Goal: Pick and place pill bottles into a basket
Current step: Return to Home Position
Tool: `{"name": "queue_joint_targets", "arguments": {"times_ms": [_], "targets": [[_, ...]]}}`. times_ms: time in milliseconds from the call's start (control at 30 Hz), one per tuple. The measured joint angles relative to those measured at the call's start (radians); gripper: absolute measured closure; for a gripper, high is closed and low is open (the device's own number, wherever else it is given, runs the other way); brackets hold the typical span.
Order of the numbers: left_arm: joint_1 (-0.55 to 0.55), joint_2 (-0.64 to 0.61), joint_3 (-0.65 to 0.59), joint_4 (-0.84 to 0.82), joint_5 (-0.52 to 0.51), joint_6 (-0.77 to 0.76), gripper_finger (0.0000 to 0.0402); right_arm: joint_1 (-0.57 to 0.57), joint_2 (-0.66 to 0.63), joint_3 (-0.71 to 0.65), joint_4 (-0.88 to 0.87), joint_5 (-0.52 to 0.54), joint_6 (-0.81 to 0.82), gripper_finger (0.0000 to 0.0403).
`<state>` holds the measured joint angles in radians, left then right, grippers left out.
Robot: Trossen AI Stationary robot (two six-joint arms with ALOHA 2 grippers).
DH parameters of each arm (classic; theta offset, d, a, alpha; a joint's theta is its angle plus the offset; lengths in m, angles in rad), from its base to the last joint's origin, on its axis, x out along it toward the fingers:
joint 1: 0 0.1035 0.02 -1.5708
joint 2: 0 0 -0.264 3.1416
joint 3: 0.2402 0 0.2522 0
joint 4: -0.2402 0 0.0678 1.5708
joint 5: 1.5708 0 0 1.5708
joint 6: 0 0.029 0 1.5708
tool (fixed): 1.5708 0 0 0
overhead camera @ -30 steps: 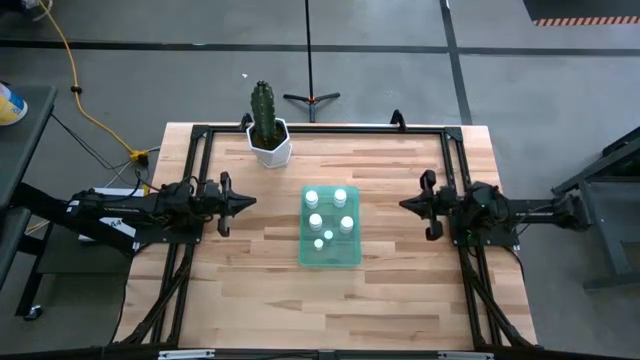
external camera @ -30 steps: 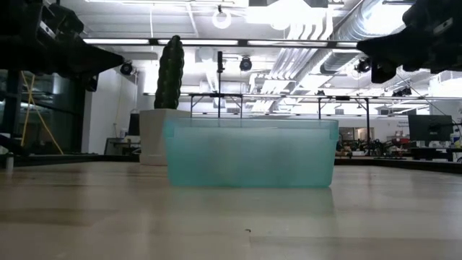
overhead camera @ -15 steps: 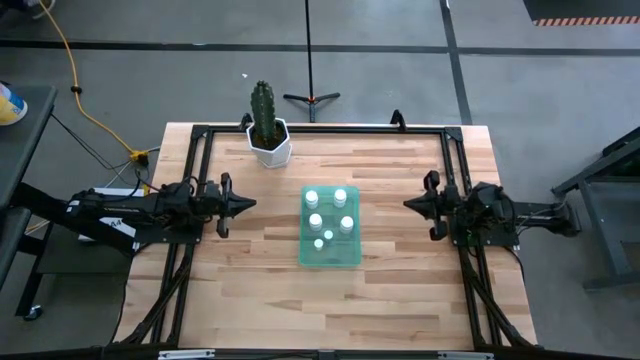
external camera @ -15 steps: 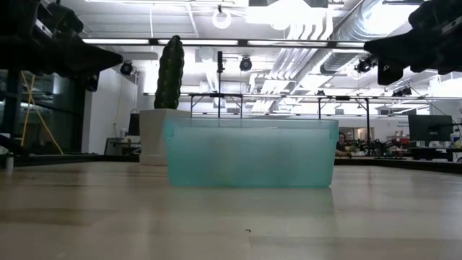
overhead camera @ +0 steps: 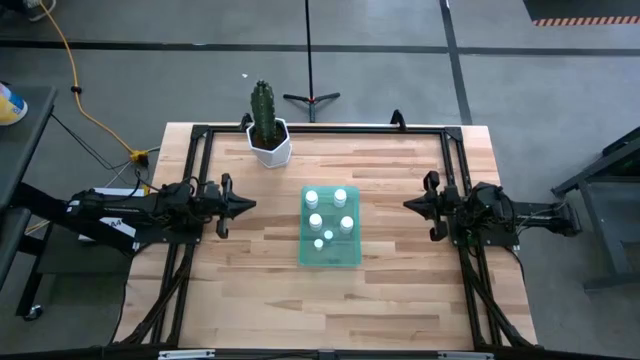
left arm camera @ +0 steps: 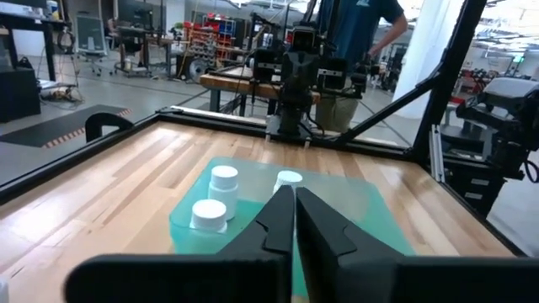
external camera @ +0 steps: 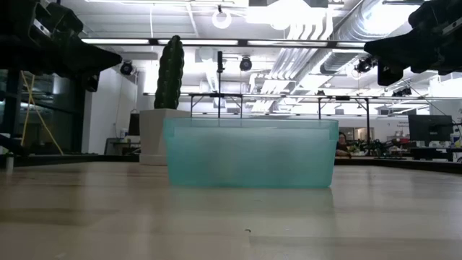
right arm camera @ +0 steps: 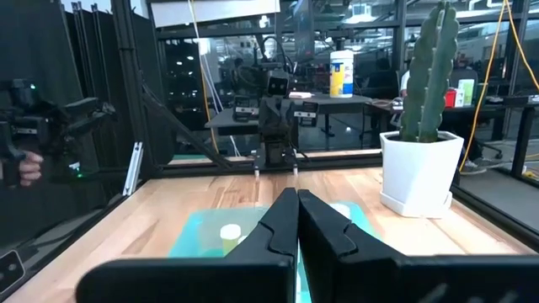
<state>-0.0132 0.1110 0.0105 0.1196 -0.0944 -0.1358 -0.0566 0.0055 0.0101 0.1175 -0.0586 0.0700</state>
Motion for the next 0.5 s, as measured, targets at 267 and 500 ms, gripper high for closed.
{"name": "queue_joint_targets", "arguments": {"times_ms": [267,500], "targets": [[0.0,0.0,0.0,-0.022,0.0,0.0,0.0313,0.0,0.0,0.0,-0.017,0.0,0.0,0.0402],[0.0,0.0,0.0,-0.022,-0.001,0.0,0.0305,0.0,0.0,0.001,-0.025,0.0,0.0,0.0402]]}}
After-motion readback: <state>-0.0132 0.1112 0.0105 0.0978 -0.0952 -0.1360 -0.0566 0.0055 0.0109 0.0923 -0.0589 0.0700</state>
